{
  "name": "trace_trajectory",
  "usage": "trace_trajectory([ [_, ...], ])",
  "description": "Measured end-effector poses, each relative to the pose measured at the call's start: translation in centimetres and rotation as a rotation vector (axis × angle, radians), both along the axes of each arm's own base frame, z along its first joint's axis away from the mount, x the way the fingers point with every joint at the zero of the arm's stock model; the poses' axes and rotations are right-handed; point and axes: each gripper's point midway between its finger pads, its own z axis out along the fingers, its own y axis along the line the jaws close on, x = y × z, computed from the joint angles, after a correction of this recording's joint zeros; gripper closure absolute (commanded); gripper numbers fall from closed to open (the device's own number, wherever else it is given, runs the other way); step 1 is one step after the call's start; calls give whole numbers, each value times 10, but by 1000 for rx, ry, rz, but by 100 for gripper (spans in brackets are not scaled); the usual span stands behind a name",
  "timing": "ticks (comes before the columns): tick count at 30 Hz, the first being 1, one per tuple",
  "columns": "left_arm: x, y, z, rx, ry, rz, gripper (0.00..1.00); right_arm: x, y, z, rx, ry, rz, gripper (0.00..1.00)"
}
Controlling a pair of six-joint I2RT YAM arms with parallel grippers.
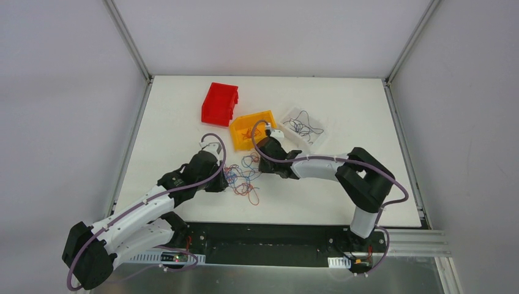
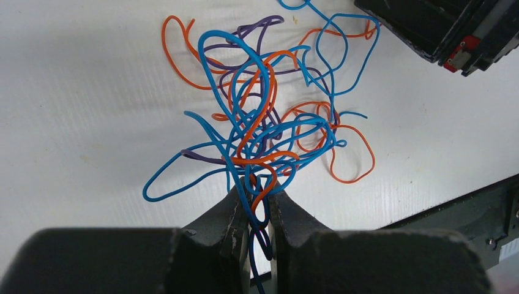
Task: Untangle the cables
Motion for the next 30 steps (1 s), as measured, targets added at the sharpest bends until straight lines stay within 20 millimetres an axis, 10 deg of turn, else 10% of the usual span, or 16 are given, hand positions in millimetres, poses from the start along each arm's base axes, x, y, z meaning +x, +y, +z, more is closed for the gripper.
trace_trajectory([
  [8, 2, 5, -1, 20, -8, 21, 87, 1, -33, 4, -113, -45, -43, 100],
  [22, 11, 20, 0, 93, -32, 86, 90, 0, -198, 61, -96, -122, -398, 100],
  [30, 14, 38, 5, 161, -45, 162, 91, 0, -248, 87, -57, -172, -543, 100],
])
